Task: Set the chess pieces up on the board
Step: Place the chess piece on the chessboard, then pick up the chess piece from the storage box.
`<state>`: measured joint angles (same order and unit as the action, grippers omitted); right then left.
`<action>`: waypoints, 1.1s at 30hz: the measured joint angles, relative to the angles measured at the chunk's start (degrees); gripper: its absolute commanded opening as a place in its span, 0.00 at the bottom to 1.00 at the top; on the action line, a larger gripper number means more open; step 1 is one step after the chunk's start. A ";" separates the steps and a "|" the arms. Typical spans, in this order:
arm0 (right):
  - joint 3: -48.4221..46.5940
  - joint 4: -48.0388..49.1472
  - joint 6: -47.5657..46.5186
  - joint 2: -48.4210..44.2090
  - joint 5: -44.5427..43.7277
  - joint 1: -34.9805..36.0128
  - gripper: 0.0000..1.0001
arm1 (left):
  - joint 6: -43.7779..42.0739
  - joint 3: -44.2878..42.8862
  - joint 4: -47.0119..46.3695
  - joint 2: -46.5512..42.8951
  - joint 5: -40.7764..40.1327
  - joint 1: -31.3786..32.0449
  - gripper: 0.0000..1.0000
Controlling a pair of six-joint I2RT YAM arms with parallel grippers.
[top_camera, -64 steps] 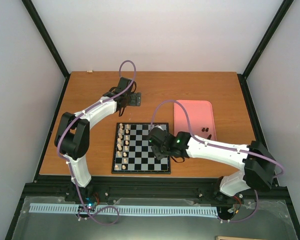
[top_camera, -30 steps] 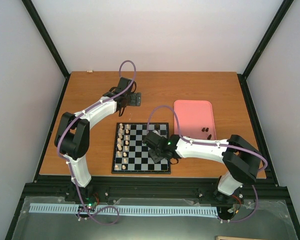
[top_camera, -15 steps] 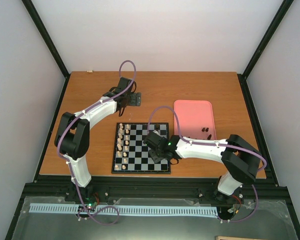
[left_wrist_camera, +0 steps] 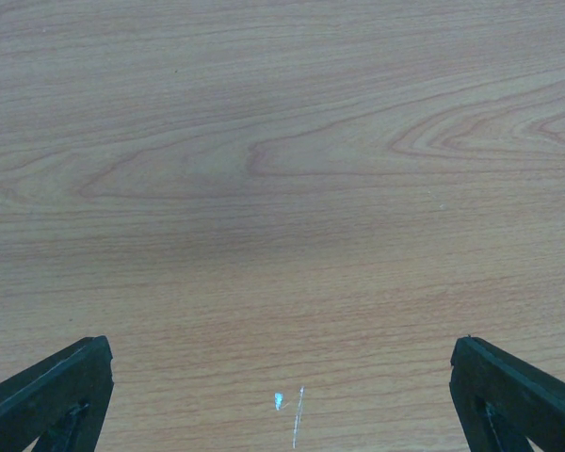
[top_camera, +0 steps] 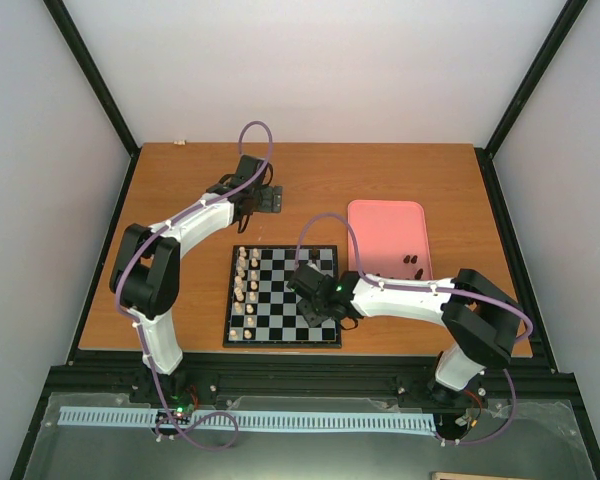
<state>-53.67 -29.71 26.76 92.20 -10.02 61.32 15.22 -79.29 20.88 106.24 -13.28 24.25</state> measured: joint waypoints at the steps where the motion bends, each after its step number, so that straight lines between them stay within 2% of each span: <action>1: 0.15 -0.07 0.00 -0.02 -0.04 0.00 0.33 | 0.00 0.00 0.00 0.02 0.00 0.00 1.00; 8: 0.48 -1.09 0.04 -2.01 0.00 0.00 0.35 | 0.00 0.00 0.00 0.17 0.00 0.00 1.00; 13: 0.50 -3.21 -0.42 -8.04 -0.48 0.00 0.49 | 0.00 -0.02 0.00 0.22 0.00 0.00 1.00; 18: 0.48 -6.36 -0.37 -16.20 -4.52 -1.81 0.51 | 0.00 -0.09 0.02 0.24 0.04 0.00 1.00; 21: 0.52 -7.39 -0.74 -18.03 -6.40 -8.07 0.52 | 0.00 -0.17 0.02 0.33 0.15 0.00 1.00; 27: 1.51 -6.21 -3.80 -18.73 -8.04 -27.85 0.52 | 0.02 -0.48 0.04 0.57 1.18 0.00 1.00; 33: 1.49 -2.34 -7.39 -12.98 -6.84 -39.95 0.50 | 0.02 -0.55 0.04 0.57 1.57 0.00 1.00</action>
<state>-52.18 -32.05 19.38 79.22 -16.86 21.37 15.25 -79.83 20.93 106.80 -11.70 24.25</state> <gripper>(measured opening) 0.510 0.998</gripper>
